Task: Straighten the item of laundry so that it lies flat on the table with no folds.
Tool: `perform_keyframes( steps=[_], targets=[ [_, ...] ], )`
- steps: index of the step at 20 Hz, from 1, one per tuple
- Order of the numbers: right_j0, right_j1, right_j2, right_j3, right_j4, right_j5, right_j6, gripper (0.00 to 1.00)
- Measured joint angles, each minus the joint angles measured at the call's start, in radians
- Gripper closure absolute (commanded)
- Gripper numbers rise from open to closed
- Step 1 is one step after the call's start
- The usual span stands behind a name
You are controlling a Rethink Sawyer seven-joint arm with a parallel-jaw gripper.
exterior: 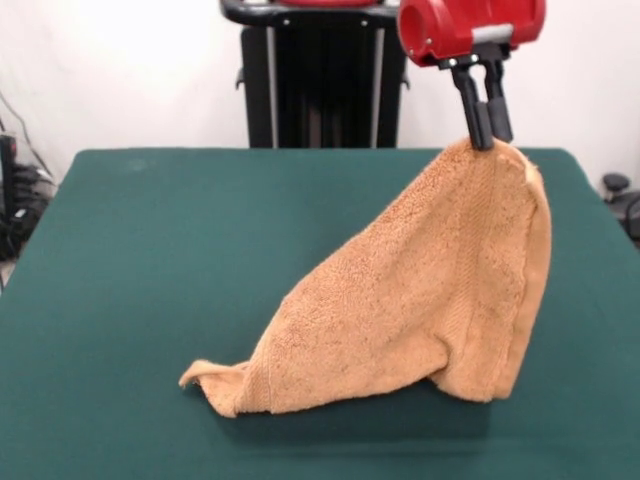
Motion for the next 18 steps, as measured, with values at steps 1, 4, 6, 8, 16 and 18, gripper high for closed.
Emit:
perform_keyframes(
  steps=[1,4,6,8,16,18],
  targets=[
    [0.013,0.0,-0.012,0.003,-0.008,0.0,0.0,1.0],
    [0.026,0.0,-0.019,0.013,-0.026,0.0,0.0,1.0],
    [0.032,0.0,-0.021,0.022,-0.037,0.0,0.0,1.0],
    [0.035,0.001,-0.022,0.034,-0.047,0.0,0.0,1.0],
    [0.054,0.008,-0.048,0.061,-0.078,0.0,0.0,1.0],
    [0.067,0.02,-0.066,0.061,-0.082,0.0,0.0,1.0]
  ],
)
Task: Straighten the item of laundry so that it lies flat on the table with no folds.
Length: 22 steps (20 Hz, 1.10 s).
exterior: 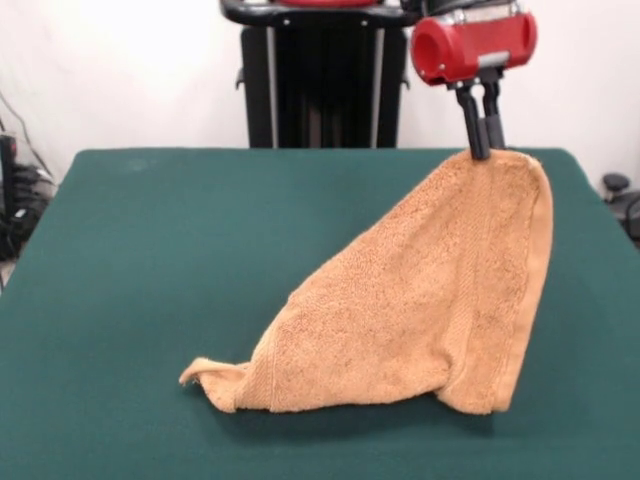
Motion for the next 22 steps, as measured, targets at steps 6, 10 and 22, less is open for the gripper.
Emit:
perform_keyframes(
  steps=[6,10,22],
  targets=[
    [0.084,0.048,-0.088,0.0,-0.051,-0.032,0.0,1.0],
    [0.188,0.086,-0.2,0.0,-0.09,-0.159,0.0,1.0],
    [0.38,0.182,-0.435,0.0,-0.094,-0.519,0.0,1.0]
  ],
)
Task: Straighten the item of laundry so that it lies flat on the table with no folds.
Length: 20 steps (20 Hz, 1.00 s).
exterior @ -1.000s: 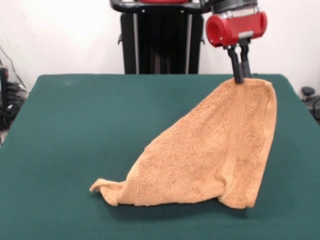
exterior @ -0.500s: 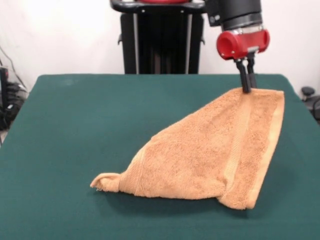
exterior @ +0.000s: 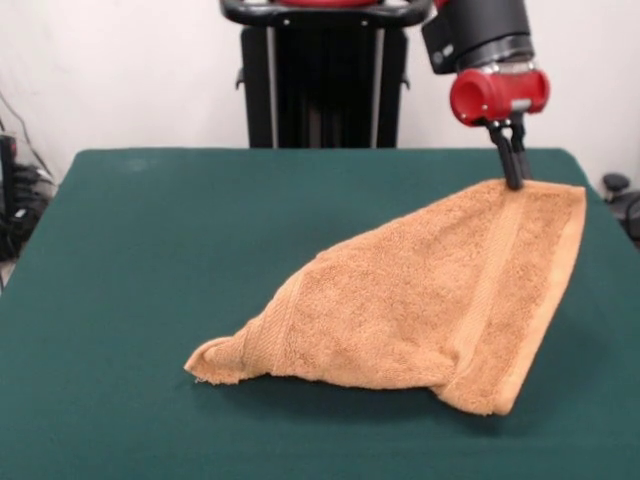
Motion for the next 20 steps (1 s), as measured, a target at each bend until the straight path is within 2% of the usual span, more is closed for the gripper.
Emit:
perform_keyframes(
  steps=[7,13,15,20],
  targets=[
    [0.059,0.012,-0.091,0.005,0.007,-0.095,0.0,1.0],
    [0.133,0.012,-0.175,0.026,0.06,-0.199,0.0,1.0],
    [0.168,0.012,-0.215,0.042,0.085,-0.269,0.0,1.0],
    [0.2,0.012,-0.257,0.059,0.095,-0.344,0.0,1.0]
  ],
)
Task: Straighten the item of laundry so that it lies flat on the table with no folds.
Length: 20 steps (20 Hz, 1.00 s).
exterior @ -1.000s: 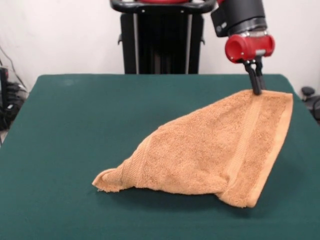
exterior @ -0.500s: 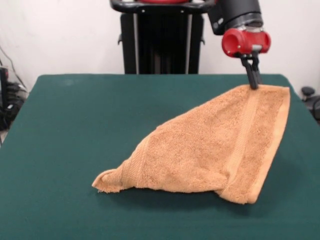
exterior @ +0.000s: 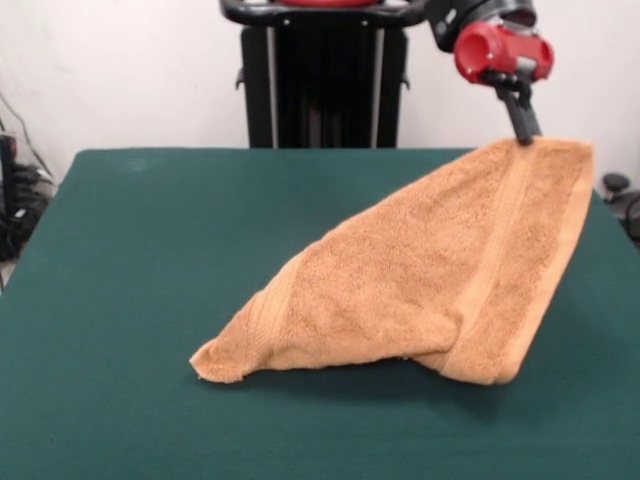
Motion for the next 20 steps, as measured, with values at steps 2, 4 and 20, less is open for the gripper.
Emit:
perform_keyframes(
  steps=[2,4,20],
  targets=[
    [0.011,0.0,-0.018,0.009,0.004,-0.033,0.0,1.0],
    [0.021,0.0,-0.038,0.019,0.013,-0.073,0.0,1.0],
    [0.025,0.081,-0.087,0.03,0.056,-0.212,0.0,1.0]
  ],
)
